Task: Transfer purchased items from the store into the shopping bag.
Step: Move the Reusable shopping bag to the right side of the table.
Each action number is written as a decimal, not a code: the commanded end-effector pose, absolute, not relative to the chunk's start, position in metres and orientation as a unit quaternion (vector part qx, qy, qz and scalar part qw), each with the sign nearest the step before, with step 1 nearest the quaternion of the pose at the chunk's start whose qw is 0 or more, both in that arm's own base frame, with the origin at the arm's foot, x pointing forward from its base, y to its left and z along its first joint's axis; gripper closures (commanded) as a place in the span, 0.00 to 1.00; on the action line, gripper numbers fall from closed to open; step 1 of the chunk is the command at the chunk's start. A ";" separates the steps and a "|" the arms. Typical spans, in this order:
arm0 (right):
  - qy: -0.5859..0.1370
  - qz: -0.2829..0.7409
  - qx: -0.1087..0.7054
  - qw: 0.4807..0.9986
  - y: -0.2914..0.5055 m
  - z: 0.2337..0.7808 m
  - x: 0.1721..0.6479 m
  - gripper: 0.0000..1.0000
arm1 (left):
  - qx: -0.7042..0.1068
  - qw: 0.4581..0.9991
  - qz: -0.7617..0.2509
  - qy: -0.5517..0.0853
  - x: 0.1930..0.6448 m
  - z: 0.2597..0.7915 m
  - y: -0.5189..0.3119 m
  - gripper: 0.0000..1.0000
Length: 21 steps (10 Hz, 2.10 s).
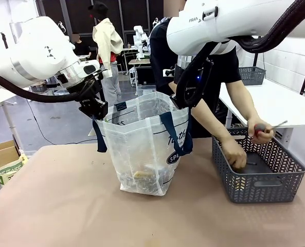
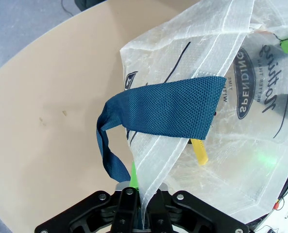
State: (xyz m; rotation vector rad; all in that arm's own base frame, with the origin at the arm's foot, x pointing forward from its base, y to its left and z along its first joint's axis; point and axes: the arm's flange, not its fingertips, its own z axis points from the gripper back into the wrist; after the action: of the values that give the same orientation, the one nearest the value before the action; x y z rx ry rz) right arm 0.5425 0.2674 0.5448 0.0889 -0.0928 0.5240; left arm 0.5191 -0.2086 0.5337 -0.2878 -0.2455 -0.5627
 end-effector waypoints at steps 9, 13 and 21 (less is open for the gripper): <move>-0.046 0.259 0.044 0.964 0.267 0.545 0.543 1.00 | -0.141 0.943 -0.276 -0.121 0.519 0.534 -0.208 1.00; -0.046 0.259 0.044 0.964 0.267 0.545 0.543 1.00 | -0.141 0.943 -0.276 -0.121 0.519 0.534 -0.208 1.00; -0.046 0.259 0.044 0.964 0.267 0.545 0.543 1.00 | -0.141 0.943 -0.276 -0.121 0.519 0.534 -0.208 1.00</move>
State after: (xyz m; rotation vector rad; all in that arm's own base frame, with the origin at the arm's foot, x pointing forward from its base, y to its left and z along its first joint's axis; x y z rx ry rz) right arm 0.5425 0.2674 0.5448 0.0889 -0.0928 0.5241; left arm 0.5191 -0.2087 0.5337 -0.2878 -0.2455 -0.5627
